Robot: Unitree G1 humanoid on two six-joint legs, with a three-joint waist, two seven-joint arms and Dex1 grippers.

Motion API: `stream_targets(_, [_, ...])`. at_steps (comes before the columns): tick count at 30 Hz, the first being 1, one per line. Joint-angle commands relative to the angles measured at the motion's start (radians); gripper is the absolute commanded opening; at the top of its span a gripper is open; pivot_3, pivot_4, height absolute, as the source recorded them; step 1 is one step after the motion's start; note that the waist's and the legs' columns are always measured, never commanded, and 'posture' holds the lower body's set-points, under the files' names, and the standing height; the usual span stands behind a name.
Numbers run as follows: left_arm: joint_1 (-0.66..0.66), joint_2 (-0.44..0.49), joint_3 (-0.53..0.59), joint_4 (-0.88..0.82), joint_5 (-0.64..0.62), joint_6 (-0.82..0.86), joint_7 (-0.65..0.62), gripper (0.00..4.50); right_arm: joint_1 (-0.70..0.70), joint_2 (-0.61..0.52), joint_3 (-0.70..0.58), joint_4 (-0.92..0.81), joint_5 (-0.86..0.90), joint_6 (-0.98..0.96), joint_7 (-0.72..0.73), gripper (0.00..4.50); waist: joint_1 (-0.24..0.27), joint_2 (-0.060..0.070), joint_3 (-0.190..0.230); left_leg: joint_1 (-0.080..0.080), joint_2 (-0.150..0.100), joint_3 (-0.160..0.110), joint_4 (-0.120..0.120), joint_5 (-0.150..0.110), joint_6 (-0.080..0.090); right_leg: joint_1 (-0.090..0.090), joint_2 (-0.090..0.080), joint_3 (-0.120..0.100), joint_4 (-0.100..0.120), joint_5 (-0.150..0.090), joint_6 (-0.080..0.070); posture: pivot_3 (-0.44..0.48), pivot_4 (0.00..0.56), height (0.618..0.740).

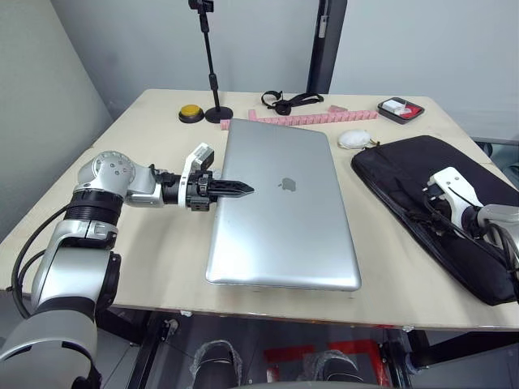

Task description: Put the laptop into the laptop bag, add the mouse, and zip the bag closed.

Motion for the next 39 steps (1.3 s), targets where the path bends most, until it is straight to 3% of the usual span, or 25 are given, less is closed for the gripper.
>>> stream_targets(1, [-0.033, -0.018, 0.082, -0.02, -0.083, 0.005, -0.024, 0.35, 0.0, -0.009, -0.026, -0.026, 0.012, -0.001, 0.012, 1.7, 0.0, 0.0, 0.0, 0.0, 0.0, 0.0, 0.0, 0.0, 0.0, 0.0, 0.0, 0.0, 0.0, 0.0, 0.0, 0.0, 0.15, 0.739])
stream_targets(6, [0.006, -0.058, 0.082, -0.045, -0.101, 0.005, 0.012, 0.35, -0.012, -0.006, -0.041, -0.041, 0.041, 0.04, 0.019, 0.02, 0.001, 0.0, 0.0, 0.001, 0.0, 0.0, 0.001, 0.0, 0.0, 0.002, 0.0, 0.0, 0.0, 0.0, 0.0, 0.0, 0.15, 0.739])
stream_targets(13, [0.026, -0.142, 0.141, -0.025, -0.117, 0.005, 0.121, 0.35, -0.082, -0.017, -0.104, -0.148, 0.189, 0.25, 0.053, 0.02, -0.002, 0.0, 0.0, 0.002, 0.0, -0.001, 0.002, 0.0, 0.001, 0.002, 0.0, 0.0, 0.002, 0.0, 0.0, 0.0, 0.15, 0.739])
stream_targets(18, [0.013, -0.24, 0.241, 0.011, -0.104, 0.005, 0.207, 0.35, -0.272, -0.037, -0.163, -0.203, 0.32, 0.56, 0.027, 0.02, -0.005, 0.0, 0.0, 0.004, 0.0, 0.0, 0.003, 0.0, 0.001, 0.002, 0.0, 0.001, 0.004, 0.0, 0.0, 0.0, 0.15, 0.739])
stream_targets(23, [0.038, -0.332, 0.292, -0.013, -0.083, 0.005, 0.29, 0.35, -0.46, 0.03, -0.239, -0.165, 0.376, 0.81, -0.039, 0.02, 0.002, 0.0, 0.0, 0.004, 0.0, -0.001, 0.003, 0.001, 0.0, 0.003, 0.0, 0.001, 0.004, 0.0, 0.0, 0.0, 0.15, 0.739])
stream_targets(29, [0.048, -0.407, 0.349, -0.011, -0.057, -0.012, 0.355, 0.35, -0.498, 0.055, -0.283, -0.118, 0.48, 0.828, -0.135, 0.02, 0.015, 0.0, 0.0, 0.003, 0.0, -0.001, 0.003, 0.003, -0.004, 0.003, 0.0, 0.001, 0.003, 0.0, 0.0, 0.0, 0.15, 0.739])
stream_targets(39, [0.006, -0.526, 0.415, 0.063, 0.085, -0.196, 0.404, 0.35, -0.466, 0.13, -0.356, -0.122, 0.727, 0.828, -0.368, 0.02, 0.017, 0.0, 0.0, 0.004, 0.0, -0.001, 0.003, 0.003, -0.004, 0.004, 0.0, 0.001, 0.003, 0.001, 0.001, 0.0, 0.15, 0.739])
